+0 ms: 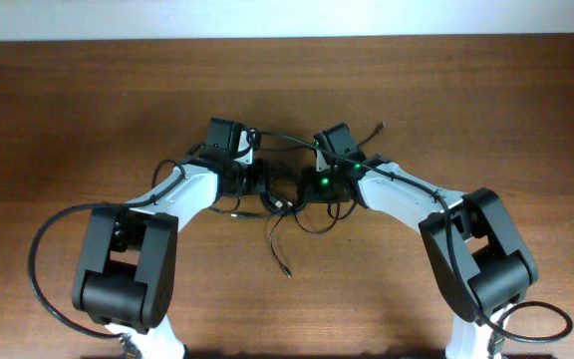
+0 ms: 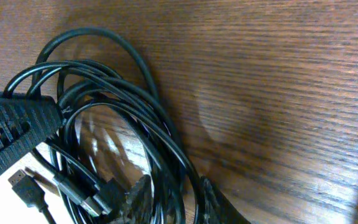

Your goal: Untangle cables

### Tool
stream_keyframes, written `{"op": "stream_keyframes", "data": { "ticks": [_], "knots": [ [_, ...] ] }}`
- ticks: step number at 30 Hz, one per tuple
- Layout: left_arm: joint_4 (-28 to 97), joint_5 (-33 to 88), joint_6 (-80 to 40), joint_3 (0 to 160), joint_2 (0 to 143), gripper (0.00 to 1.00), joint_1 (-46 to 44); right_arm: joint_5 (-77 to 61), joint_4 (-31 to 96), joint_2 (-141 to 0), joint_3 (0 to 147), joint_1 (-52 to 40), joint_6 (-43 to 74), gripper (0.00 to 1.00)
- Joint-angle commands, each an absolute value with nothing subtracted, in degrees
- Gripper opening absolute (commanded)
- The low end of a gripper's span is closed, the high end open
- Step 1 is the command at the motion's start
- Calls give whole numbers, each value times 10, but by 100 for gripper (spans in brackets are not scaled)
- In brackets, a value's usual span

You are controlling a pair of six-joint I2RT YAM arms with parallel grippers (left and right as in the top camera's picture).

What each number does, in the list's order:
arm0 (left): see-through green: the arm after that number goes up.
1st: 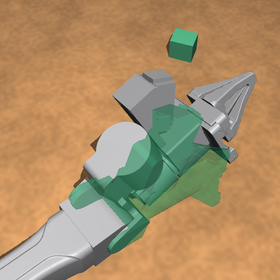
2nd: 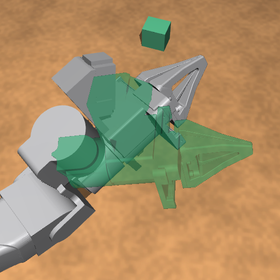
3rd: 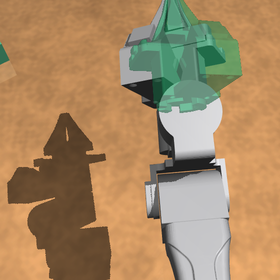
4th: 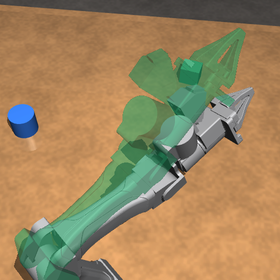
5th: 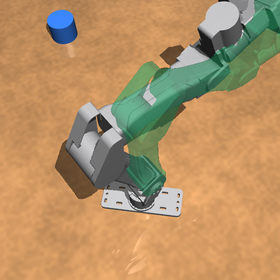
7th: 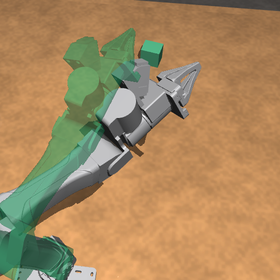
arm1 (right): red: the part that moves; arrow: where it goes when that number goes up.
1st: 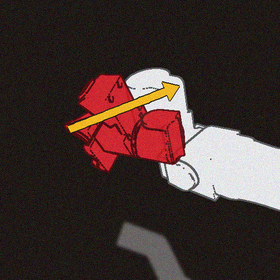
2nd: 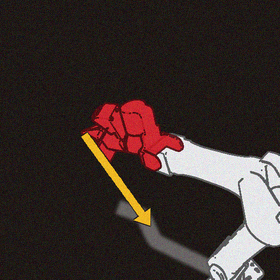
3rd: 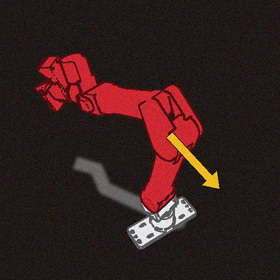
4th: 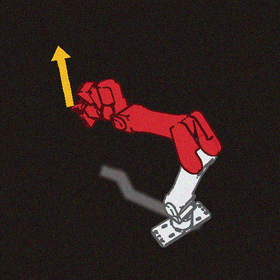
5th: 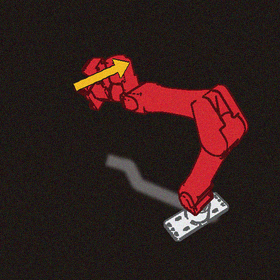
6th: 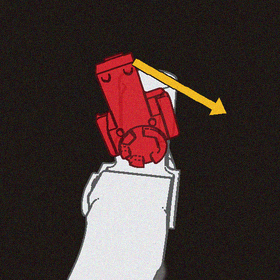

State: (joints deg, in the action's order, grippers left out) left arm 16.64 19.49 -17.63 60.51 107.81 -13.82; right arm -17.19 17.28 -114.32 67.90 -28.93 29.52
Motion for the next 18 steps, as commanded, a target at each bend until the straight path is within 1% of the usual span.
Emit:
{"op": "stream_keyframes", "data": {
  "ticks": [1, 12, 14, 17, 18],
  "knots": [
    [167, 199, -175, 600, 1083, 0, -138, -143, 180, -1167, 673, -293, 288, 14],
    [175, 199, -162, 600, 1083, 0, -138, -143, 179, -1167, 673, -292, 288, 15],
    [179, 199, -162, 600, 1083, 0, -138, -130, 179, -1167, 673, -292, 288, 4],
    [206, 215, -163, 600, 1083, 0, -137, -127, 177, -1167, 673, -293, 335, 4],
    [216, 220, -163, 601, 1083, 0, -137, -128, 177, -1167, 673, -292, 335, 4]
  ]
}}
